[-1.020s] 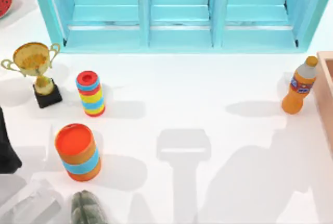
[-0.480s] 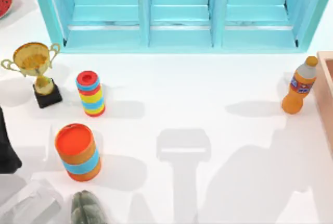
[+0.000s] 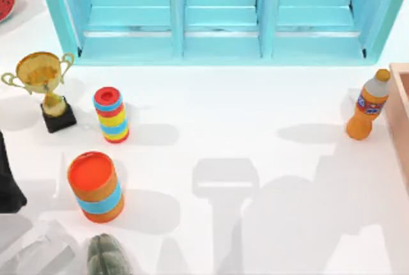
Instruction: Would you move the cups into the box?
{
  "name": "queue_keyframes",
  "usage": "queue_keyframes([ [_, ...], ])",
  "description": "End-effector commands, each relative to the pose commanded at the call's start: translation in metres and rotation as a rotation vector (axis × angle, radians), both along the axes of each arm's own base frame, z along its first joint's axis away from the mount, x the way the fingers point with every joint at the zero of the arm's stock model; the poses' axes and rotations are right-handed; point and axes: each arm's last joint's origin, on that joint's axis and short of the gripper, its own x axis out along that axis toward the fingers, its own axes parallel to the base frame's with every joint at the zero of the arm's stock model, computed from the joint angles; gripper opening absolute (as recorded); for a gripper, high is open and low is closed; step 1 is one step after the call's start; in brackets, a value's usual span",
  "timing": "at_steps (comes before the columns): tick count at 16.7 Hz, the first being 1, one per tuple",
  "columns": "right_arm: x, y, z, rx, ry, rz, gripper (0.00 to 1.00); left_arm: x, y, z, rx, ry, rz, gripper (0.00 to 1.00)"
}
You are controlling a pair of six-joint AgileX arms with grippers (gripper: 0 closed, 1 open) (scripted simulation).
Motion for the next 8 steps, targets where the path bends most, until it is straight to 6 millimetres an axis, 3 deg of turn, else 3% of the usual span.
queue_keyframes([
  [5,-0.001,0.001,0.06,-0.004,-0.006,0.003,1.0,0.0,0.0,0.0,0.0,0.0,0.0,1.0],
  [8,-0.004,0.003,0.075,-0.006,-0.011,0.004,1.0,0.0,0.0,0.0,0.0,0.0,0.0,1.0],
])
